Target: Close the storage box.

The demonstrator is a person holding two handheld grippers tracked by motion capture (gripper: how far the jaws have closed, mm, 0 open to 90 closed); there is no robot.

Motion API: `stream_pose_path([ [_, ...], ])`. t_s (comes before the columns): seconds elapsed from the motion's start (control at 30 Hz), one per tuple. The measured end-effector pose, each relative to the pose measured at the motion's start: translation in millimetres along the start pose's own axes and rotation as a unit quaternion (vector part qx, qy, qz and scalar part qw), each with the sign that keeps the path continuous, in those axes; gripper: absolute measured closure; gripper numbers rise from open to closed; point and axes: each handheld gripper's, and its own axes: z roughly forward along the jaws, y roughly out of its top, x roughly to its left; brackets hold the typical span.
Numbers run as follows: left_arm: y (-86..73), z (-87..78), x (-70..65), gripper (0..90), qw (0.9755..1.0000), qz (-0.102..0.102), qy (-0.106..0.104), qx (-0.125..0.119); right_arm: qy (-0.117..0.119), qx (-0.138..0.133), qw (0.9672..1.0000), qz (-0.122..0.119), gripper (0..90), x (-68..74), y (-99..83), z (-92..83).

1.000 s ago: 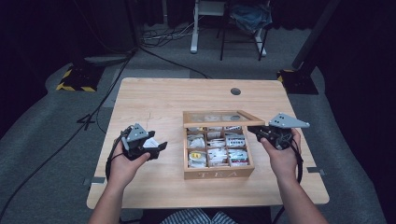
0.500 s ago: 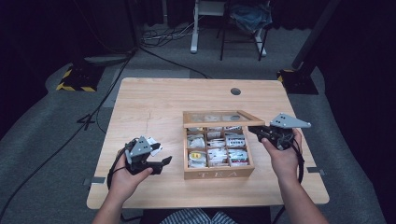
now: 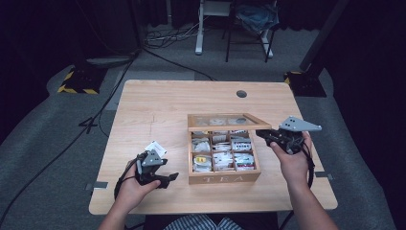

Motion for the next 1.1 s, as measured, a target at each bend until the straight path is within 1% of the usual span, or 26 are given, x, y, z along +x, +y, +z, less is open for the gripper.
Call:
stream_pose_path([
  [0.03,0.0,0.0,0.0,30.0,1.0,0.0,0.0,0.0,0.0,0.0,1.0,0.0,83.2,0.0,0.0,0.0],
  [0.07,-1.6,3.9,-1.1,29.9,0.9999,-0.001,-0.002,0.011,0.0,0.001,1.0,0.001,83.0,-1.0,-0.1,-1.2],
  [0.1,-1.6,3.9,-1.1,29.8,0.9999,-0.001,-0.002,0.011,0.001,0.0,1.0,0.004,82.7,-1.3,-0.1,-1.4],
  [0.13,-2.9,7.0,-1.8,29.8,0.9998,0.003,0.001,0.021,0.001,0.002,1.0,0.005,82.6,-1.9,-0.1,-1.9],
  [0.2,-4.0,9.6,-1.6,29.7,0.9997,0.002,-0.001,0.026,0.002,0.003,1.0,0.006,82.6,-2.6,-0.3,-2.6],
  [0.27,-5.0,10.7,-1.3,29.6,0.9996,0.001,0.003,0.029,0.003,0.005,0.9999,0.011,82.0,-2.6,-0.3,-3.1],
  [0.4,-7.1,13.4,-0.2,29.7,0.9994,-0.003,0.001,0.034,0.009,0.012,0.9997,0.017,81.4,-3.4,-0.6,-3.6],
  [0.47,-7.8,14.7,0.5,29.7,0.9993,0.001,0.005,0.038,0.01,0.016,0.9997,0.018,81.3,-4.2,-1.0,-3.6],
  [0.5,-8.3,15.4,0.1,29.7,0.9992,-0.001,0.006,0.039,0.01,0.018,0.9996,0.02,81.0,-4.4,-1.2,-3.6],
  [0.53,-8.6,16.0,0.2,29.7,0.9991,0.001,0.008,0.041,0.011,0.021,0.9994,0.024,80.7,-4.1,-1.3,-4.0],
  [0.63,-9.5,17.5,0.0,29.4,0.9992,0.002,0.011,0.04,0.012,0.03,0.9991,0.027,80.2,-4.1,-1.0,-5.2],
  [0.83,-10.7,17.8,1.0,28.6,0.9994,0.002,0.009,0.035,0.016,0.048,0.9978,0.042,77.7,-2.9,-0.4,-7.9],
  [0.9,-11.6,18.8,1.0,28.3,0.9995,0.006,0.014,0.028,0.018,0.053,0.9974,0.044,77.2,-2.8,-0.5,-8.6],
  [1.03,-12.4,20.3,-0.1,27.1,0.9995,0.01,0.016,0.025,0.016,0.063,0.9967,0.048,76.0,-3.1,-0.3,-10.8],
  [1.1,-13.3,21.8,-0.6,26.1,0.9996,0.014,0.018,0.019,0.013,0.07,0.9962,0.05,75.1,-3.0,-0.2,-14.1],
])
